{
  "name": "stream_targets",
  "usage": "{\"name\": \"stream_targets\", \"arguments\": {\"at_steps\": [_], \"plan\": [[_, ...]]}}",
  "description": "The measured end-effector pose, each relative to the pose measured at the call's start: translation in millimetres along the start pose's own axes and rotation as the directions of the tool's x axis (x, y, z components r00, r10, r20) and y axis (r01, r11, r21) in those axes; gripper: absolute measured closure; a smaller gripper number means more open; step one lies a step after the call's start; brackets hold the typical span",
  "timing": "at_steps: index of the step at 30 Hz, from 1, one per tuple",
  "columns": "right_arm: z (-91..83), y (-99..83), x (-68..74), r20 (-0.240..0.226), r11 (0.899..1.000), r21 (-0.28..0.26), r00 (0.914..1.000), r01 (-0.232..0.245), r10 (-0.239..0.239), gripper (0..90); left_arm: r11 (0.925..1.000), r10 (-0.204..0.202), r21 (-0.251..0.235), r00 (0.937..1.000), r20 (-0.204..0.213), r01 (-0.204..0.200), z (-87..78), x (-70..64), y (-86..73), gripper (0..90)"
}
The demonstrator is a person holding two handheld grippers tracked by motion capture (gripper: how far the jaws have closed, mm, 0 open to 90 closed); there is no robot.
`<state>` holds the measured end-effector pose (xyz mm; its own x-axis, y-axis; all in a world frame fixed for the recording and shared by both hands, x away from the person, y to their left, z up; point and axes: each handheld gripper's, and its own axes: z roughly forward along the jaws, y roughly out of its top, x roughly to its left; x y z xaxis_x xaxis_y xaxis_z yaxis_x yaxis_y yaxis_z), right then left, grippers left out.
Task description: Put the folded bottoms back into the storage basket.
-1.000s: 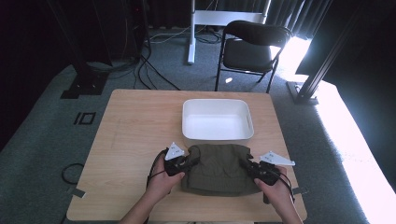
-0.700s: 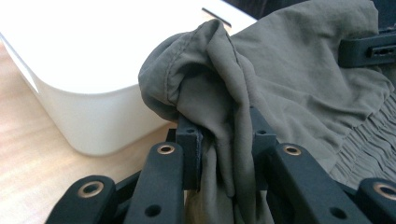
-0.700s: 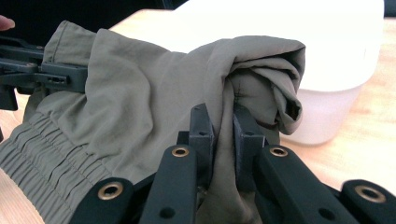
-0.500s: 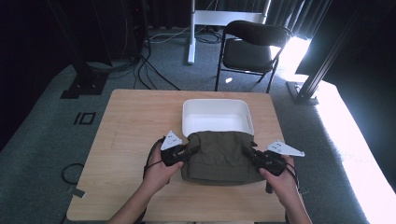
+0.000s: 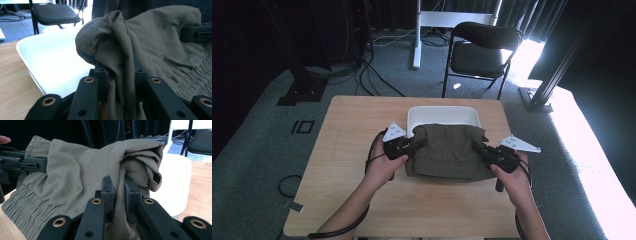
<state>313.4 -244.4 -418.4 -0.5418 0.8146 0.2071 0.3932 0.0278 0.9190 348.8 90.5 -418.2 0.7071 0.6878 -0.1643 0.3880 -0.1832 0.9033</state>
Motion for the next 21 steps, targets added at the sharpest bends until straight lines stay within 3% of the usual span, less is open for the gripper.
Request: {"name": "stream_targets", "arguments": {"at_steps": [1, 10, 21], "plan": [[1.5, 2.8, -0.9, 0.004, 1.000, -0.003, 1.0000, 0.001, -0.001, 81.4, 0.9999, -0.015, -0.008, 0.9999, 0.003, 0.015, 1.8, 3.7, 4.7, 75.1], [17.6, 22.8, -10.6, 0.013, 1.000, 0.000, 0.9999, -0.011, 0.011, 81.4, 0.9997, -0.015, -0.018, 0.9998, -0.013, 0.015, 9.7, 15.2, 19.3, 75.1], [50.5, 42.5, -33.9, 0.042, 0.997, 0.004, 0.9960, -0.079, 0.079, 81.4, 0.9992, -0.038, -0.012, 0.9988, -0.032, 0.037, 30.1, 39.9, 42.4, 75.1]]}}
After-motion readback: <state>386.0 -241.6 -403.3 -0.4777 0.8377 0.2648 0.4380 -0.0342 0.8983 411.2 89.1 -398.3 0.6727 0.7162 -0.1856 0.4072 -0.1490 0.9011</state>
